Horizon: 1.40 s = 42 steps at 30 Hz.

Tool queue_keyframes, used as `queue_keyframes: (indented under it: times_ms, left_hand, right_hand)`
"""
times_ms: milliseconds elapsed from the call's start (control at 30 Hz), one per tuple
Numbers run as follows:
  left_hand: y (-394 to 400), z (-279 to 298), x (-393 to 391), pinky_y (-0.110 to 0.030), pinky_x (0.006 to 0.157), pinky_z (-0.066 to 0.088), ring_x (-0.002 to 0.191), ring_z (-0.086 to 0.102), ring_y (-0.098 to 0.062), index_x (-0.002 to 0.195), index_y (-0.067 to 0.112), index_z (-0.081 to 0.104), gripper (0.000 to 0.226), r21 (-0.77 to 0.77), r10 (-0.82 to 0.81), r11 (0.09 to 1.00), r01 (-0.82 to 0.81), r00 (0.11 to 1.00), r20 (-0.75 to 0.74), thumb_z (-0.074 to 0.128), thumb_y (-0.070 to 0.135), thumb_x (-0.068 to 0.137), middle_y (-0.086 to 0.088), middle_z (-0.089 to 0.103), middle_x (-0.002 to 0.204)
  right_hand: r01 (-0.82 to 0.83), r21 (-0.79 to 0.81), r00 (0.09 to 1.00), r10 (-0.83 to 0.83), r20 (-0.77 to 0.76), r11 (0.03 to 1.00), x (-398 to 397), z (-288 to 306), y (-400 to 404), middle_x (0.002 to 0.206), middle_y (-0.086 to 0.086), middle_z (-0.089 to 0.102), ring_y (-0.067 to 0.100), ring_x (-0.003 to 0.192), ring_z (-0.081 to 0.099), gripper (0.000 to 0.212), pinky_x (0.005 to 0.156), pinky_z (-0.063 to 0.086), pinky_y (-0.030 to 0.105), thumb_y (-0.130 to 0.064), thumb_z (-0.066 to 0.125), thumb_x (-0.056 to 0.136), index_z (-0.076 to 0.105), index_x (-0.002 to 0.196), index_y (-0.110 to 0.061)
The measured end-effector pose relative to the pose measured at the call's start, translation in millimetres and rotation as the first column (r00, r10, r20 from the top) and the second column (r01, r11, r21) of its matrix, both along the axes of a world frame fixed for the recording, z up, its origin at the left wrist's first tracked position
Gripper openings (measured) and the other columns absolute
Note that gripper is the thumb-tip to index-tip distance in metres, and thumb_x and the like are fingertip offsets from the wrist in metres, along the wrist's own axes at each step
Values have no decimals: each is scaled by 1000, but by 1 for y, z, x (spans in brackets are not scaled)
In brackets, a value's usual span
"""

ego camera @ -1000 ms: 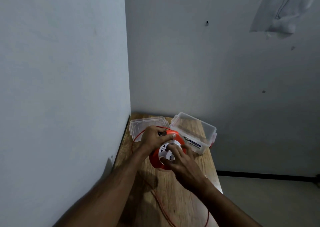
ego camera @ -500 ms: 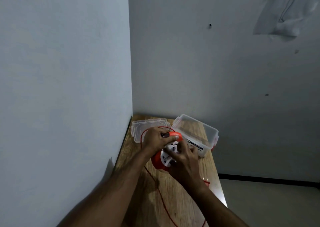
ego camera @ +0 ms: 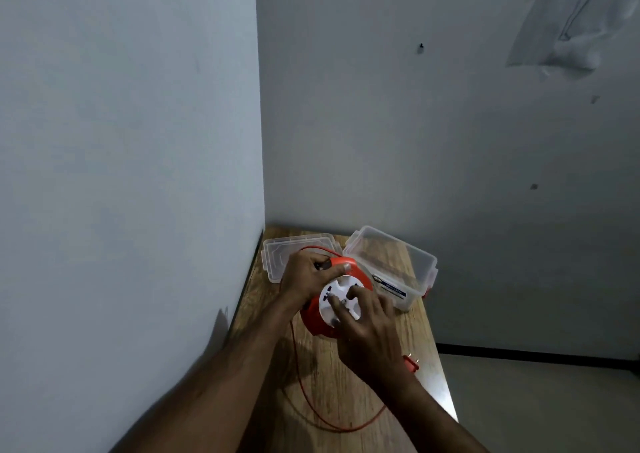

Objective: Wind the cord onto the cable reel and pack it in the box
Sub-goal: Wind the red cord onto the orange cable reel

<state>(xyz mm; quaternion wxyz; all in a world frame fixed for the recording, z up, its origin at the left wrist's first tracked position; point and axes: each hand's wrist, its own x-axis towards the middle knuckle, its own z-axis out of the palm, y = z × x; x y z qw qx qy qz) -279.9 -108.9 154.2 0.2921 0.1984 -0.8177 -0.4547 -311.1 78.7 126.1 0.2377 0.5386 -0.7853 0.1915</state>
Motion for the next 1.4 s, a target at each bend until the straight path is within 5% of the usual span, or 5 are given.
queue_keyframes:
  times_ms: [233, 500, 867, 1233, 1400]
  left_hand:
    - [1, 3, 4, -26, 66, 60, 69, 71, -3, 90, 19, 82, 29, -51, -57, 997, 61, 995, 82, 83, 47, 81, 10, 77, 77]
    - [10, 5, 0, -19, 68, 51, 68, 68, 1, 91, 23, 82, 39, -68, -86, 993, 93, 991, 101, 78, 59, 77, 20, 68, 71]
    - [10, 7, -2, -22, 71, 62, 75, 72, 0, 100, 19, 83, 41, -43, 22, 999, -21, 999, 28, 82, 55, 79, 4, 81, 91]
    - [10, 3, -1, -27, 84, 63, 91, 75, -8, 113, 18, 80, 47, -93, 4, 996, 0, 999, 43, 80, 53, 82, 0, 80, 109]
    - [5, 3, -1, -32, 84, 64, 91, 74, -6, 112, 18, 80, 45, -38, 8, 999, -6, 999, 43, 82, 51, 81, 2, 80, 107]
  right_hand:
    - [-200, 319, 943, 270, -194, 926, -28, 12, 11, 147, 13, 46, 33, 138, 44, 57, 110, 42, 61, -29, 74, 84, 55, 138, -29]
    - [-128, 311, 974, 178, -138, 942, -28, 9, 2, 145, 10, 47, 31, 136, 48, 47, 112, 35, 59, -39, 78, 83, 61, 127, -34]
    - [184, -25, 881, -154, 447, 983, -7, 2, -18, 139, 6, 51, 24, 120, 58, 68, 95, 54, 43, -60, 73, 73, 55, 135, -40]
    - [470, -283, 642, -103, 760, 836, 22, 1, -32, 115, 2, 74, 3, 95, 61, 58, 83, 47, 14, -21, 90, 66, 72, 121, -24]
    - [277, -181, 882, -175, 438, 944, 17, -4, -18, 124, 8, 67, 20, 99, 69, 56, 80, 58, 28, -39, 82, 80, 66, 130, -18]
